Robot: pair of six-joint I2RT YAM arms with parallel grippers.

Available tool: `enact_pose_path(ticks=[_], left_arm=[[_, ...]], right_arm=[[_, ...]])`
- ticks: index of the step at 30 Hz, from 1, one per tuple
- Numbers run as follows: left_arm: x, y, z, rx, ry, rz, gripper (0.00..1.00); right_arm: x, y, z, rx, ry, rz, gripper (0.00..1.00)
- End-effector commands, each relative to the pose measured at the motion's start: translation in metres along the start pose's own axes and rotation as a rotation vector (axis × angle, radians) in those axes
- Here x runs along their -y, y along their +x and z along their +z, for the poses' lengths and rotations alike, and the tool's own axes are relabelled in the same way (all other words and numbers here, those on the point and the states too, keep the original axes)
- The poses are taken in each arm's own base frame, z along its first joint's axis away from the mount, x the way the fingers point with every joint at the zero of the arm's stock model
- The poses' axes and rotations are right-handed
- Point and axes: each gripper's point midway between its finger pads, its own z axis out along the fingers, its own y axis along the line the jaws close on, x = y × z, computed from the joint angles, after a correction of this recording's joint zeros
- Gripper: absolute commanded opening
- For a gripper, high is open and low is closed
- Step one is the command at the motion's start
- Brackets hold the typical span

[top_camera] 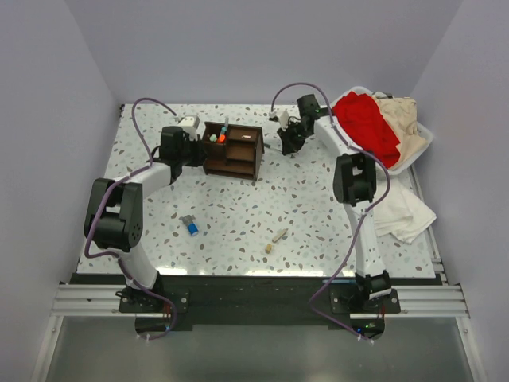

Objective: Sort the stationery into containers
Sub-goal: Pick up the pen from the center of the board.

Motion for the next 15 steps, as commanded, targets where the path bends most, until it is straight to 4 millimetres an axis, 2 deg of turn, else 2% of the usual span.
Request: enact_pose_path(ticks=[1, 5, 6, 9, 12, 13, 15], left_arm=[[0.023, -0.031, -0.004, 0.062, 0.084, -0.057, 0.00], [0.024, -0.030, -0.001, 0.059, 0.079, -0.075, 0.00], [0.023, -0.028, 0.000, 0.055, 0.072, -0.078, 0.00], [0.023, -0.025, 0.006, 0.040, 0.059, -0.115, 0.00], [0.029, -0.028, 0.015, 0.034, 0.048, -0.148, 0.00], [0.034, -0.035, 0.018, 0.048, 0.042, -0.154, 0.00], [0.040, -0.036, 0.025, 0.051, 0.034, -0.153, 0.00]], right_arm=[[0.006, -0.038, -0.057, 0.123, 0.051, 0.090, 0.00], [0.009, -0.064, -0.092, 0.198, 0.093, 0.089, 0.00], [0.013, -0.076, -0.107, 0.236, 0.120, 0.082, 0.00], [0.018, -0.100, -0.137, 0.320, 0.155, 0.097, 0.00], [0.017, -0.125, -0.171, 0.408, 0.189, 0.106, 0.00], [0.014, -0.135, -0.186, 0.438, 0.201, 0.097, 0.00], [0.014, -0.146, -0.203, 0.492, 0.206, 0.116, 0.00]])
